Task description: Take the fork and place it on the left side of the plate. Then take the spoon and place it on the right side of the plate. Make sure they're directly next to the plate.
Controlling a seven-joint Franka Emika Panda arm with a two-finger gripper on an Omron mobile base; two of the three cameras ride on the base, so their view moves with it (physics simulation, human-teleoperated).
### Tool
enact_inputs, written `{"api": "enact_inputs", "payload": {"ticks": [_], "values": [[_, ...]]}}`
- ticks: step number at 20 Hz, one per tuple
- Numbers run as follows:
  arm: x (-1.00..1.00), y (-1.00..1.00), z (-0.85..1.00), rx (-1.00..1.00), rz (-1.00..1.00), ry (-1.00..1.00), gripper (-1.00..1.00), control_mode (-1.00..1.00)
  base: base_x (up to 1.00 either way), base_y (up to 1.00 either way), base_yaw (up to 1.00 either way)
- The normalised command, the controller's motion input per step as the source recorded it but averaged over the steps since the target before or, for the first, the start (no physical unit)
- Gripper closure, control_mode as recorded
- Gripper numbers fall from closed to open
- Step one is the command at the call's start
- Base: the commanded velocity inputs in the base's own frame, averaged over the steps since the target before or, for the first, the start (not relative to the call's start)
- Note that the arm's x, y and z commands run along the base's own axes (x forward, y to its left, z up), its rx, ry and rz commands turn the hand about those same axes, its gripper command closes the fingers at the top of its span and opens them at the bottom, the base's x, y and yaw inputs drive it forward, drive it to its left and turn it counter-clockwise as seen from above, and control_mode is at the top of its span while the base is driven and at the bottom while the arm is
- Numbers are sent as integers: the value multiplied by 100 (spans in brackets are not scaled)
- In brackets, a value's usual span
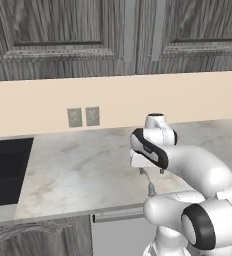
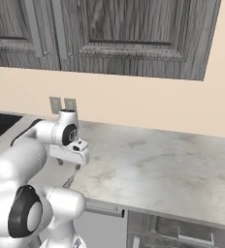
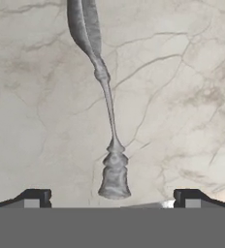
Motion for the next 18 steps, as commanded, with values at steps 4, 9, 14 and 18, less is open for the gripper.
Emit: {"api": "enact_inputs", "payload": {"ticks": [4,9,14,18], "values": [[12,0,-29,0,1,0,-100,-100,0,0,0],[8,0,-30,-2,1,0,-100,-100,0,0,0],[21,0,-18,-2,2,1,-100,-100,0,0,0],[28,0,-7,0,5,0,-100,-100,0,0,0]]}}
